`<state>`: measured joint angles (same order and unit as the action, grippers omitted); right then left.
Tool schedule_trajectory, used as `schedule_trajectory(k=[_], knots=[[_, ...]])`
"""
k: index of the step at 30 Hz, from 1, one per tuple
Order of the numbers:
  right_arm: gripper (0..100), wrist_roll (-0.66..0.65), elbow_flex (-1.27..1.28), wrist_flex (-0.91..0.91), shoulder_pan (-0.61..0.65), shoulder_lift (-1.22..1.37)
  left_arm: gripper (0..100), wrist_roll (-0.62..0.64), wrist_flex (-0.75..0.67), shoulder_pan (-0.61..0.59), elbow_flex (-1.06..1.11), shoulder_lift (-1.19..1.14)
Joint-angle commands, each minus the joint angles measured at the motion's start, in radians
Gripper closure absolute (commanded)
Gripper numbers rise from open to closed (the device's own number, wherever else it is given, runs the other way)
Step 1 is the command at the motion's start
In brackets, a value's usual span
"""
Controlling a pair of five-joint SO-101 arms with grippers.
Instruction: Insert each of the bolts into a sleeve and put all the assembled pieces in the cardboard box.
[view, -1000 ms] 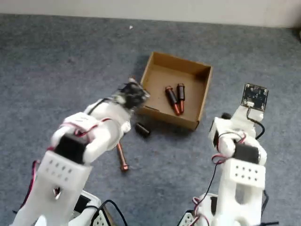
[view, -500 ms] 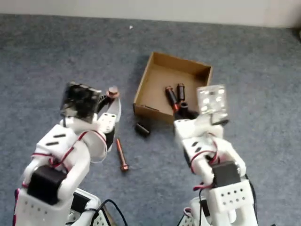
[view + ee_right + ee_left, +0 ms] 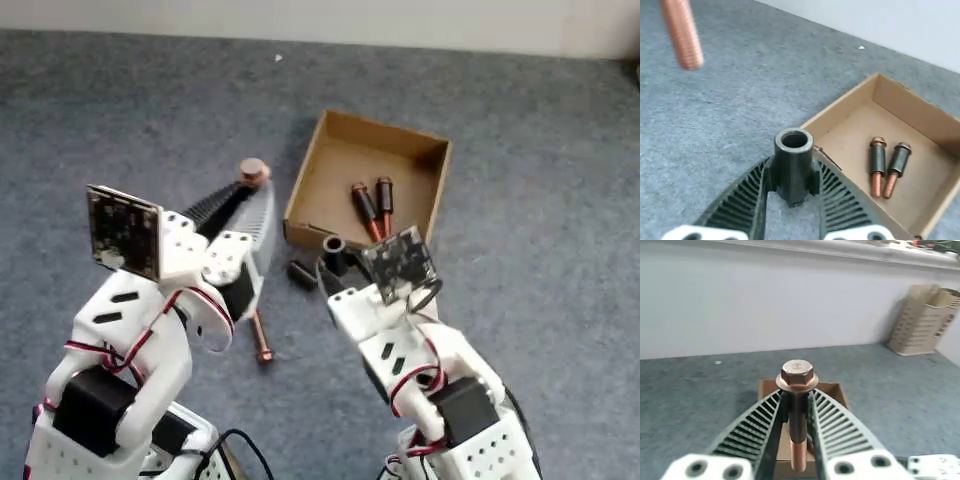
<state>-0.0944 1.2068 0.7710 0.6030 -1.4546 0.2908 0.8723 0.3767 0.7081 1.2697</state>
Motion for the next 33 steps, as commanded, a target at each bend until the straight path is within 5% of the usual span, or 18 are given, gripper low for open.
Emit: schedule_trajectory(k=[1, 8, 16, 33], knots=[[99.2, -0.011, 0.067, -0.088, 0.019, -0.14, 99, 0.014, -0.038, 0.085, -0.007, 0.001], [99.2, -0.014, 0.16, -0.093, 0.019, -0.286, 99, 0.015, -0.041, 0.173, 0.007, -0.001], [99.2, -0.014, 0.186, -0.09, 0.021, -0.3, 99, 0.014, -0.31, 0.205, 0.234, 0.004], [99.2, -0.086, 0.214, -0.09, 0.05, -0.302, 99, 0.008, -0.308, 0.205, 0.297, 0.008]])
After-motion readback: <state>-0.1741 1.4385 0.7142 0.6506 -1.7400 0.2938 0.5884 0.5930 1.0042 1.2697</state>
